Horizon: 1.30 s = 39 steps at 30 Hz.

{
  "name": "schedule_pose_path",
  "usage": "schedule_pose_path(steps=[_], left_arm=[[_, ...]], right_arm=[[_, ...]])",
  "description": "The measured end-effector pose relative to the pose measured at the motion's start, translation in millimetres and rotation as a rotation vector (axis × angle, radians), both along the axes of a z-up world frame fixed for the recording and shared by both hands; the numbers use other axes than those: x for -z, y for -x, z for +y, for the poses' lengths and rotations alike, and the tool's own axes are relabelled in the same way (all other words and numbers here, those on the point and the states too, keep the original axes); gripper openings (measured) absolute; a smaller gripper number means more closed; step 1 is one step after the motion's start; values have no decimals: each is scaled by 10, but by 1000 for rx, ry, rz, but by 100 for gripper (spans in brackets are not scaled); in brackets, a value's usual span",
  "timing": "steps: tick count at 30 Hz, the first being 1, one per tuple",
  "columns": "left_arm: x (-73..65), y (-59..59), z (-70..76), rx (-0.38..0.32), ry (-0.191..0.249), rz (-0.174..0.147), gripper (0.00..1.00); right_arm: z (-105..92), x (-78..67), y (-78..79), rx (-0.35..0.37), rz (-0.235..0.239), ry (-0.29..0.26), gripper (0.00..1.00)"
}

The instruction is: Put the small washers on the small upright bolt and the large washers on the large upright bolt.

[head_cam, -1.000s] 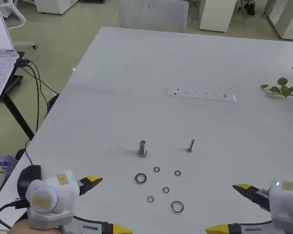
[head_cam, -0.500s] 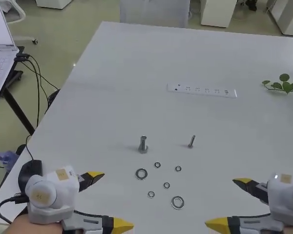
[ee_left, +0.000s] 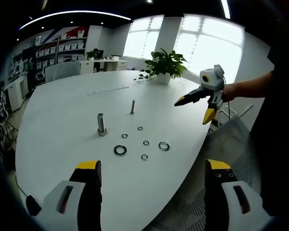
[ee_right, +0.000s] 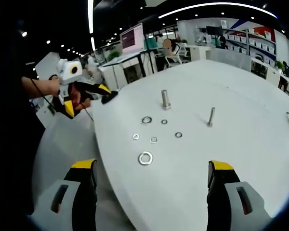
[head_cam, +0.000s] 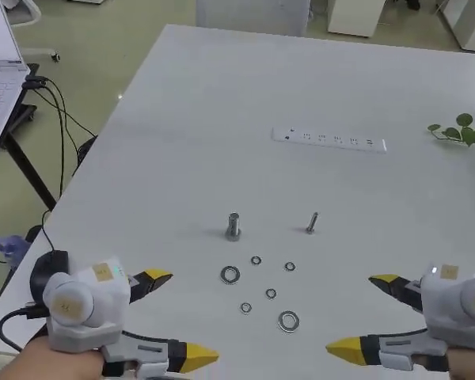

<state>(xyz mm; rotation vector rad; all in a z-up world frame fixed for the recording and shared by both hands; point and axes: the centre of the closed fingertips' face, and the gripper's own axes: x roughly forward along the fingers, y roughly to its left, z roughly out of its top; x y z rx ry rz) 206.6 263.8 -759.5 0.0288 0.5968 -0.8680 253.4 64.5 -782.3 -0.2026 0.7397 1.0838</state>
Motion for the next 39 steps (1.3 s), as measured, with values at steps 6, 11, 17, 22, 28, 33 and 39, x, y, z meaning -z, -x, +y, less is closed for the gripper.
schedule_pose_path(steps=[6, 11, 17, 22, 28, 33, 39], left_arm=[[15, 7, -10, 2, -6, 15, 88], [-8, -24, -23, 0, -2, -3, 87], [26, -26, -7, 4, -11, 4, 87], [41, -25, 9, 7, -26, 2, 91], [76, -25, 41, 17, -41, -7, 95], [85, -42, 75, 18, -55, -16, 99], [104, -78, 109, 22, -70, -22, 99]], right_arm=[[72, 44, -31, -45, -17, 43, 94], [141, 93, -34, -80, -9, 74, 91], [215, 132, -51, -110, -9, 110, 87], [276, 174, -84, -132, -7, 137, 82], [322, 229, -155, -157, -12, 181, 78], [354, 267, -229, -166, -15, 211, 75], [401, 288, -336, -180, -25, 231, 71]])
